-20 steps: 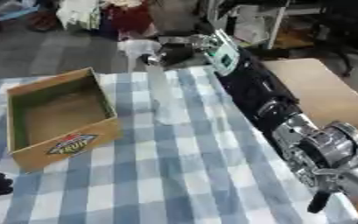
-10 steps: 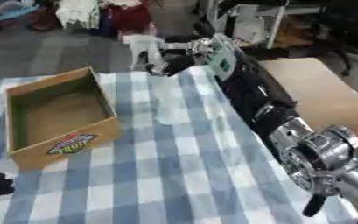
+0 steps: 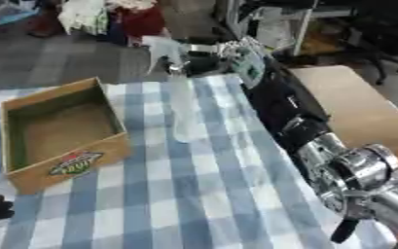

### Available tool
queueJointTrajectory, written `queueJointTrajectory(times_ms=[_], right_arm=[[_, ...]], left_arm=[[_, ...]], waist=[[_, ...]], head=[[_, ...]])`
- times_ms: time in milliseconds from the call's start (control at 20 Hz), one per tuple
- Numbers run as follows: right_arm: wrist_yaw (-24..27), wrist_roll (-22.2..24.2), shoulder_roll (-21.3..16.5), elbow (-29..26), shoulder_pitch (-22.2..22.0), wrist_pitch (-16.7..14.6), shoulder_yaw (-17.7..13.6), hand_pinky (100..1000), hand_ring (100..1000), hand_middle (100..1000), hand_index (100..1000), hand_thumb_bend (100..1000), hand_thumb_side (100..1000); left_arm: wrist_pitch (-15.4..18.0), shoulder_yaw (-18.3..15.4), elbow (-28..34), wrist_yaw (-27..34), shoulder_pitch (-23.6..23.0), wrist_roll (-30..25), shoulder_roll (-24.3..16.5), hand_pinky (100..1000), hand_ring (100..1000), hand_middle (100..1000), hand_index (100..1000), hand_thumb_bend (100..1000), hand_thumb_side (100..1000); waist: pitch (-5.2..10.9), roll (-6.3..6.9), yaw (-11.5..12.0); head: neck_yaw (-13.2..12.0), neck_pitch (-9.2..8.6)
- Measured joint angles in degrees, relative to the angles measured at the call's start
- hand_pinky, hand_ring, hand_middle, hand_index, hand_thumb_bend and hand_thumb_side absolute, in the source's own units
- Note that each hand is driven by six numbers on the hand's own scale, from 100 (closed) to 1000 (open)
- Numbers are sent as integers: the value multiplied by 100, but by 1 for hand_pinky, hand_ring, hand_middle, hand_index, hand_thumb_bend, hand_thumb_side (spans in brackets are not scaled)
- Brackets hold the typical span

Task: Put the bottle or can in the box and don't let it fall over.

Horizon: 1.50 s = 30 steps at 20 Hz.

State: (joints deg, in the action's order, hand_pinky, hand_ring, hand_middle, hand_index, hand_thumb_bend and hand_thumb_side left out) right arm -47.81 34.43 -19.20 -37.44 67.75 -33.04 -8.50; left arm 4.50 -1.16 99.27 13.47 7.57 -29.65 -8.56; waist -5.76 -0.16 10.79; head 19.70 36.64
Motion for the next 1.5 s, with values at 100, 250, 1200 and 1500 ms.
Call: queueJointTrajectory(times_ms=[100, 250, 1200, 1500], right_arm=[[190, -25, -68, 1, 4, -25, -51, 924, 894, 861, 962, 100, 901], [670, 38, -179, -10, 34, 38, -62, 922, 892, 861, 961, 100, 886], [666, 191, 143, -130, 412, 191, 499, 955, 908, 896, 962, 100, 824], [-37, 94, 295, -10, 431, 94, 559, 919, 895, 898, 957, 100, 800]], left_arm=[[2, -13, 0, -1, -2, 4, 0, 743, 714, 656, 887, 194, 969], [8, -16, 0, -9, -19, 11, -1, 742, 714, 656, 887, 194, 971], [-1, -14, 0, -44, -56, 22, -56, 741, 712, 655, 887, 196, 967], [-15, -13, 0, -43, -56, 9, -57, 741, 712, 654, 887, 197, 967]], waist=[[3, -5, -26], [9, -14, -42], [91, -116, -15], [109, -156, 8]], head=[[-11, 0], [-23, 1], [64, 42], [87, 57]])
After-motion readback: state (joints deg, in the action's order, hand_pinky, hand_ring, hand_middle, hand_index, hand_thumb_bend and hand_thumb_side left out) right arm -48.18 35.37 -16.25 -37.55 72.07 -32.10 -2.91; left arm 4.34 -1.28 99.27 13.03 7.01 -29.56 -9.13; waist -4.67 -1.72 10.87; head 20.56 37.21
